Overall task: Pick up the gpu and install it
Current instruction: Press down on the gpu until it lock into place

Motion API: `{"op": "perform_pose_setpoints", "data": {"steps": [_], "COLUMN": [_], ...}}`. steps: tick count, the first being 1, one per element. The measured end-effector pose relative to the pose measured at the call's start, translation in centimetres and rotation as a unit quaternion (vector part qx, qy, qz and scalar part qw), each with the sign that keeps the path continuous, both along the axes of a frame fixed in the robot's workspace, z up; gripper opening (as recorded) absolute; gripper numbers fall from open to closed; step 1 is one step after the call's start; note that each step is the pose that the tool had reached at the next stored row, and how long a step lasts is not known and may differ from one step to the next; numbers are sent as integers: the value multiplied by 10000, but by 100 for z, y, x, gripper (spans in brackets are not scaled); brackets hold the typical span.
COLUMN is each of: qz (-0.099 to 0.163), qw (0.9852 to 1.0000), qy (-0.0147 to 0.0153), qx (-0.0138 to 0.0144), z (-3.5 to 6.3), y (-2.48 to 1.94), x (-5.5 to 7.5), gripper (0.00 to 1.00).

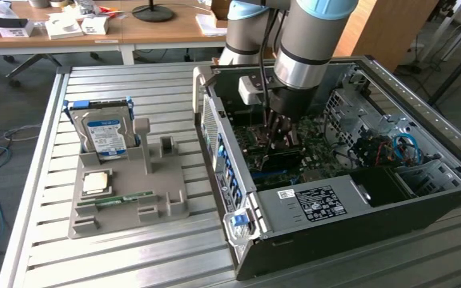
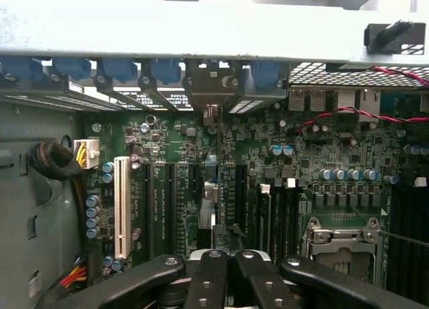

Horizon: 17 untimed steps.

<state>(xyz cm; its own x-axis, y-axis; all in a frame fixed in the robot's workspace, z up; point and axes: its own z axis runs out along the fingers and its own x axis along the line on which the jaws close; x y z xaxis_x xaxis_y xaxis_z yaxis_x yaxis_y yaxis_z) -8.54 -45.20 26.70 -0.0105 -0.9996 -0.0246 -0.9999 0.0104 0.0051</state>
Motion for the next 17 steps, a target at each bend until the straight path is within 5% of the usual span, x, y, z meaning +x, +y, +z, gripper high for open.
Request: {"op": "perform_pose_setpoints", "data": {"steps": [17], "qz": [-1], "qw": [10000], "qy": [1], "qx": [0], "z": [-14], "y": [13], "x": [-8], "gripper": [11]}}
